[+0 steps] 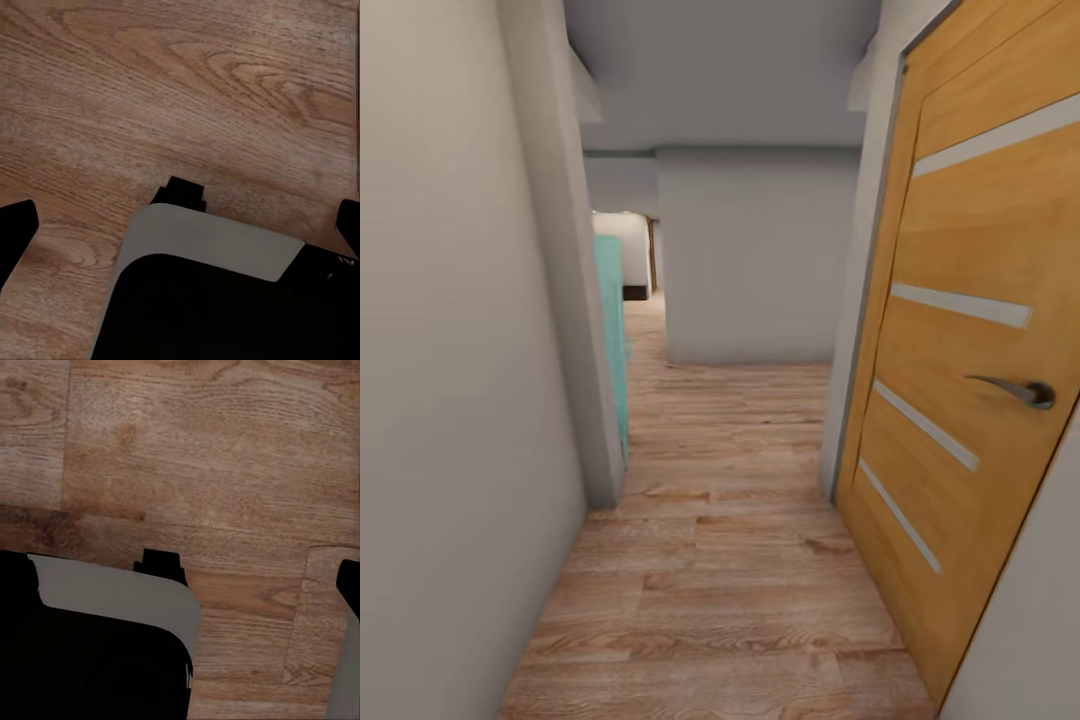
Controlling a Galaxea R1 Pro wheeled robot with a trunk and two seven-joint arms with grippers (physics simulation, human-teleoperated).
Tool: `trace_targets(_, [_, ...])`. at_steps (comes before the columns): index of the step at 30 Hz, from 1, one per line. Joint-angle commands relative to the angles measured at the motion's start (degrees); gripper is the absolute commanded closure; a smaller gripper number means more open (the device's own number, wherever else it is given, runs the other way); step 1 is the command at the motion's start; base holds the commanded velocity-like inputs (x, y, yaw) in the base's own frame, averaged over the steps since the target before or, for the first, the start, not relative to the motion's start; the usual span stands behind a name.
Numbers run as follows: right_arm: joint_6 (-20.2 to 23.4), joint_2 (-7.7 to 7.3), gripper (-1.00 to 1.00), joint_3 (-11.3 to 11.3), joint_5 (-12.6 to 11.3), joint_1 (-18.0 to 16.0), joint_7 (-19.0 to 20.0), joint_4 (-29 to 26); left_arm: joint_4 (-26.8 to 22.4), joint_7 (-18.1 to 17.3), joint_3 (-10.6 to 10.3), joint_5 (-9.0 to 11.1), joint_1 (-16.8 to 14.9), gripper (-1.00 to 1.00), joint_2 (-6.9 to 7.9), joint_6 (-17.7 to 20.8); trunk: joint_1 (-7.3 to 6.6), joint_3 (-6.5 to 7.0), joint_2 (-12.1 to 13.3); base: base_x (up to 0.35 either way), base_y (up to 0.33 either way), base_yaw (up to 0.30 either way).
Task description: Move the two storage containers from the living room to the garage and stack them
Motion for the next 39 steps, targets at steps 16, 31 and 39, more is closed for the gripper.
trace_targets(16, [-0.08, -0.47, -1.00, 0.44, 0.39, -0.07, 0.05, 0.18, 0.03, 0.16, -0.26, 0.43, -0.04, -1.00, -0.07, 0.07, 0.03, -0.06, -0.03, 0.326, 0.000, 0.000])
trace_targets(31, [0.04, -0.32, -1.00, 0.45, 0.41, -0.07, -0.05, 0.19, 0.03, 0.16, -0.27, 0.43, -0.04, -1.00, -0.11, 0.11, 0.03, -0.06, -0.03, 0.326, 0.000, 0.000])
trace_targets(39, [-0.48, -0.29, -1.00, 0.47, 0.60, -0.08, -0.06, 0.18, 0.03, 0.16, -0.28, 0.43, -0.03, -1.00, -0.11, 0.21, 0.03, -0.06, -0.03, 0.326, 0.000, 0.000])
